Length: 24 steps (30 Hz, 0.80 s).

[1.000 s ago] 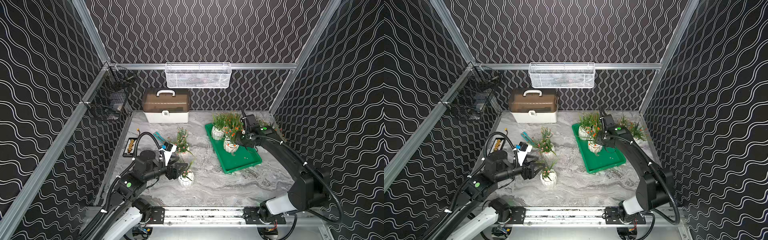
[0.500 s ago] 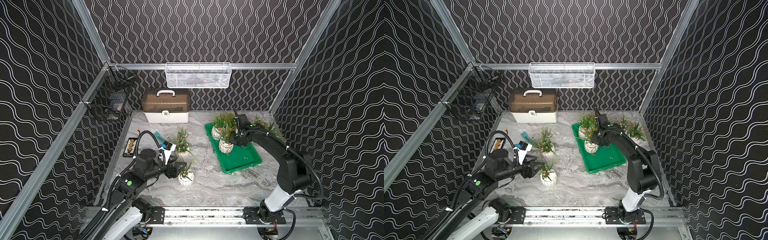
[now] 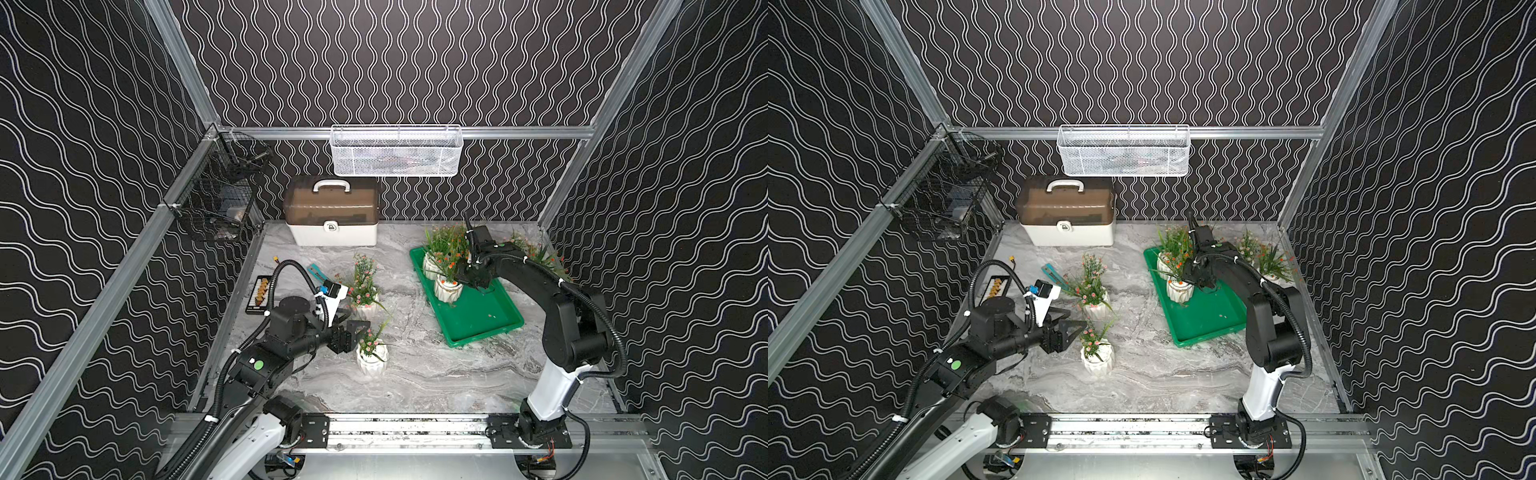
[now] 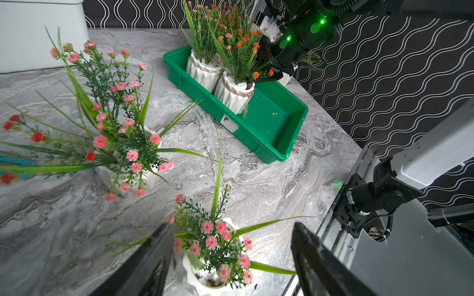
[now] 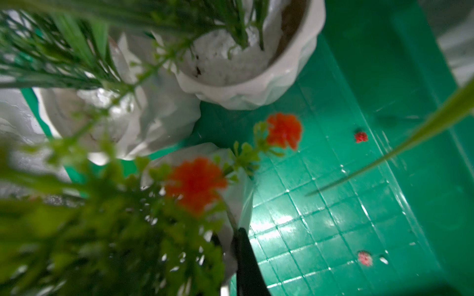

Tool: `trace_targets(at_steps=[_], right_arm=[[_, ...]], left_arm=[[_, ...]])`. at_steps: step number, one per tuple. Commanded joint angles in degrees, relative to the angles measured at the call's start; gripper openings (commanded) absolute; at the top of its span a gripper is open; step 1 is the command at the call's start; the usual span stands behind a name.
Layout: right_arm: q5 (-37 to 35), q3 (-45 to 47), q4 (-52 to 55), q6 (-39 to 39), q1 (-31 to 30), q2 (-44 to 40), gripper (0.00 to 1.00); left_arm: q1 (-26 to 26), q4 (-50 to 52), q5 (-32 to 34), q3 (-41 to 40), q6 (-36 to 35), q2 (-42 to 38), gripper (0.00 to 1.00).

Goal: Put the potted gypsophila into the storage box
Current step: Place the baby's breath potted plant at the storage box.

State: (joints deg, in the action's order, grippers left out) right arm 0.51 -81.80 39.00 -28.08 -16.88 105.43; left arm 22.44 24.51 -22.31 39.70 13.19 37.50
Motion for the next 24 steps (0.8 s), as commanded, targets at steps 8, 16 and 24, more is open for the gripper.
trace_targets(at_steps=[8, 16, 24], right_arm=[[1.68, -4.01, -2.01, -1.37, -0.06, 3.76, 0.09], [2.48, -5.06, -1.88, -1.28, -0.08, 5.33, 0.15], [2.56, -3.31, -1.52, -1.02, 0.0, 2.6, 0.25]], left_arm=[[-0.48, -0.08, -0.11, 0.15, -1.41, 0.28, 0.76], [-1.51, -0.52, -1.07, 0.1, -1.41, 0.47, 0.76], [-2.46, -0.78, -1.94, 0.1, -1.12, 1.18, 0.76]])
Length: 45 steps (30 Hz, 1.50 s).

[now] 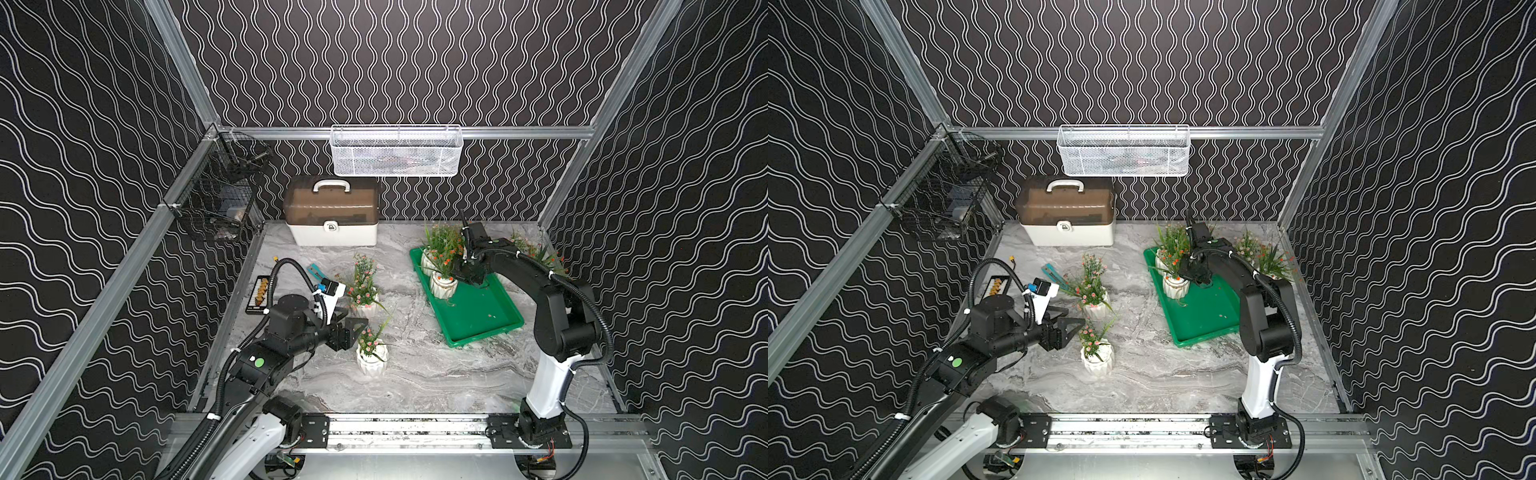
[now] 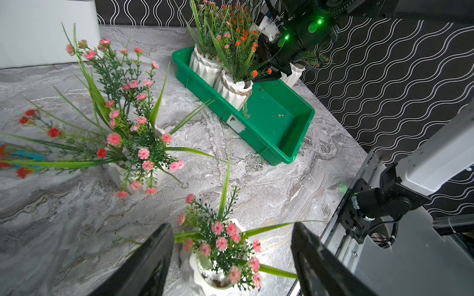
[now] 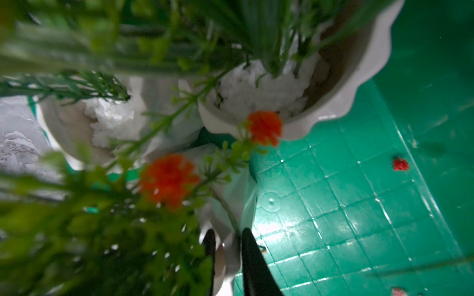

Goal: Put the potted gypsophila into the storage box
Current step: Place the baby's breath potted plant at the storage box, then pick up the baby's breath potted plant from the center of the board.

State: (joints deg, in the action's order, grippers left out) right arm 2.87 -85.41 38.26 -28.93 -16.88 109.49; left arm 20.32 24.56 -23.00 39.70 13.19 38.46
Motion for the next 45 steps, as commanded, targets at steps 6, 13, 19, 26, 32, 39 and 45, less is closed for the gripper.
trace_targets(at_steps=[6, 13, 19, 26, 32, 39, 45], right_arm=[[-0.68, 4.16, 0.22, -0.03, -0.08, -8.2, 0.3], [1.31, 11.72, 1.17, 2.57, 0.01, -20.56, 0.36], [7.02, 16.25, 2.43, 3.92, -0.03, -28.03, 0.38], [22.04, 20.18, -1.62, 3.41, -1.08, -29.99, 0.42], [22.28, 22.46, -3.35, 1.61, -8.83, -27.29, 0.42], [24.02, 24.0, -8.1, -4.63, -18.45, -26.27, 0.41], [21.99, 24.28, -9.02, -8.8, -24.86, -25.23, 0.39]], left_arm=[[-1.19, -0.91, -1.75, 0.16, -0.97, 0.61, 0.76], [-2.6, -0.17, -2.3, 0.71, -0.24, 1.31, 0.76], [-3.58, 1.34, -1.96, 1.74, 0.77, 3.31, 0.76], [-4.26, 2.7, -1.22, 2.53, 1.84, 4.47, 0.76], [-4.23, 5.98, -0.22, 3.36, 2.11, 3.36, 0.74], [-3.99, 11.65, -1.03, 6.11, 6.33, -1.25, 0.71], [-3.99, 29.64, 0.51, 17.99, 4.13, 6.23, 0.72]])
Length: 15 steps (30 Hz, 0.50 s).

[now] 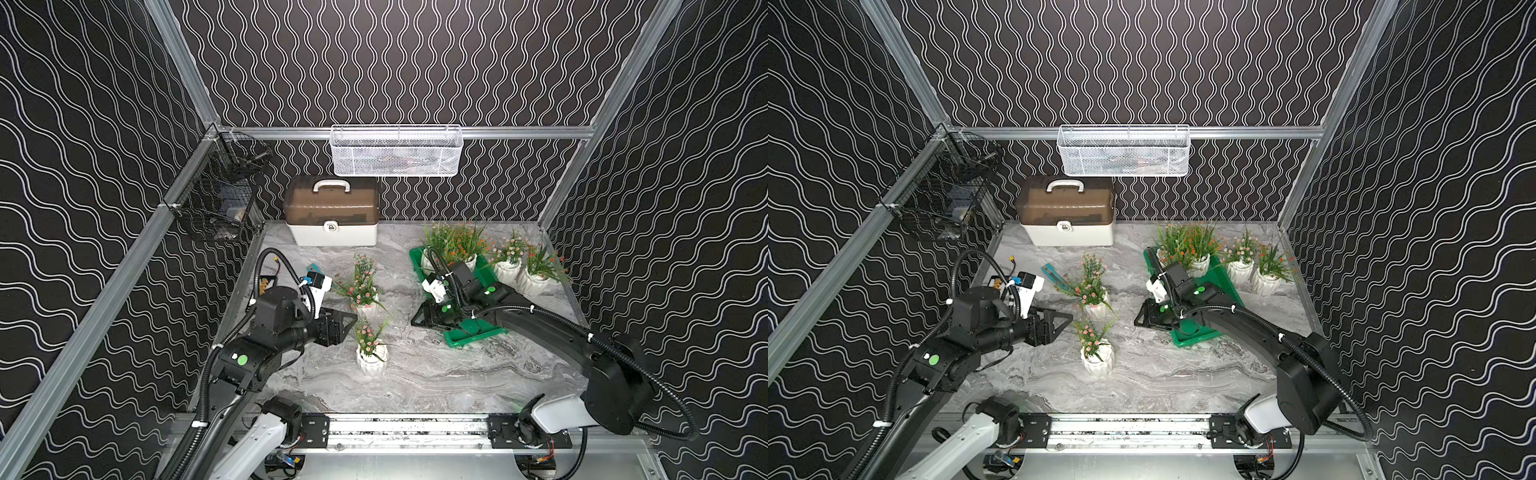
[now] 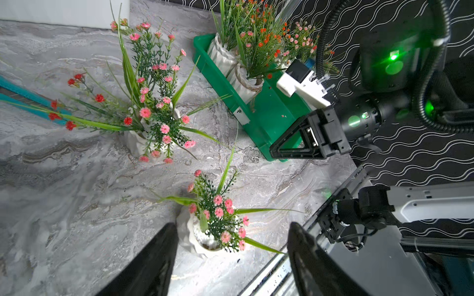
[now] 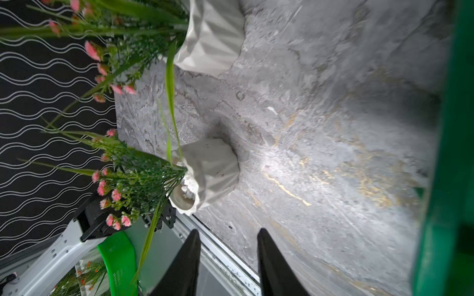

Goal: Put the potted gypsophila into the storage box
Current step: Pick up the baby's breath potted plant from the center of the board.

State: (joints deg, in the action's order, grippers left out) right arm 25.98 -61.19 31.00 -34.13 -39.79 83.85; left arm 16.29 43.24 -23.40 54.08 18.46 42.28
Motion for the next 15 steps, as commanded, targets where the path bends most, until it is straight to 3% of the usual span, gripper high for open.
trace_targets(at_steps=[1, 9, 15], right_arm=[[-1.28, 0.21, -2.21, -4.3, -2.85, 0.58, 0.38], [-7.05, -1.37, -2.44, -7.87, -10.19, 3.33, 0.37], [-11.5, -4.62, -2.12, -9.56, -14.81, 7.11, 0.34]], left_arm=[[-0.07, 13.56, 1.88, 4.8, -1.84, 3.04, 0.72], [-0.04, 23.93, 2.45, 8.44, -5.34, 2.12, 0.72], [0.05, 24.85, 1.03, 7.95, -6.34, -0.26, 0.73]])
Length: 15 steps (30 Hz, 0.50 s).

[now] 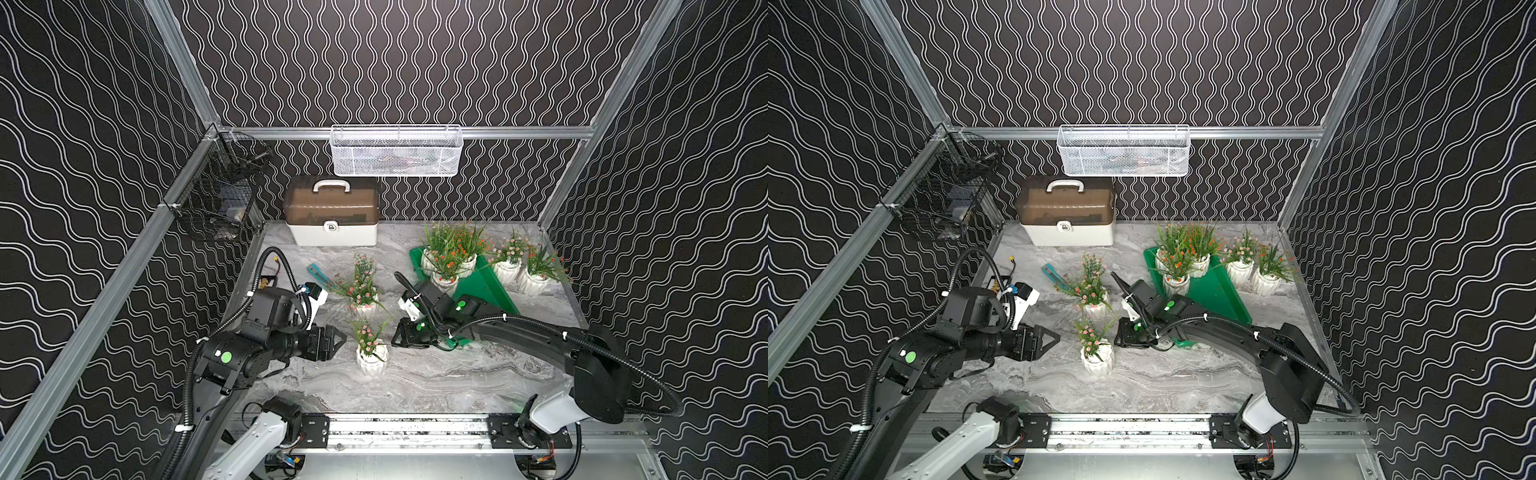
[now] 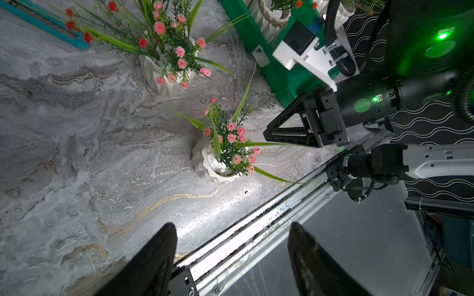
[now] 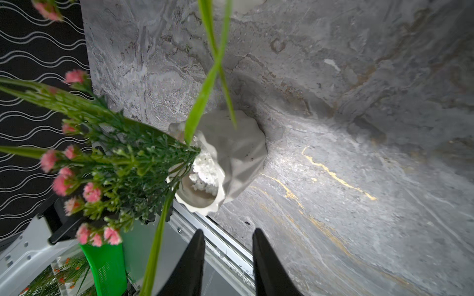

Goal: Put the potted gypsophila into the storage box
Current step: Pick up the baby's breath potted plant from the center of the board.

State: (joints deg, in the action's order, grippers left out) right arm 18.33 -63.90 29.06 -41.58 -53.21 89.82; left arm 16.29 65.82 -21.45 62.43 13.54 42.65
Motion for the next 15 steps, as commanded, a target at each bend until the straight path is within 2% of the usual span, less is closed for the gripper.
trace_targets(at_steps=[1, 8, 15], right_arm=[[-4.52, -2.69, 0.09, -2.19, -1.9, 1.61, 0.34], [-8.85, -5.96, 2.53, -3.32, -4.78, 5.09, 0.34], [-12.74, -8.65, 5.39, -3.24, -6.65, 8.84, 0.34]], left_arm=[[0.07, 2.38, -0.96, -0.68, -1.32, -0.87, 0.73], [0.14, 1.94, 0.14, -1.44, -1.19, -2.35, 0.72], [0.06, 0.18, -2.52, -2.79, -1.32, -2.99, 0.72]])
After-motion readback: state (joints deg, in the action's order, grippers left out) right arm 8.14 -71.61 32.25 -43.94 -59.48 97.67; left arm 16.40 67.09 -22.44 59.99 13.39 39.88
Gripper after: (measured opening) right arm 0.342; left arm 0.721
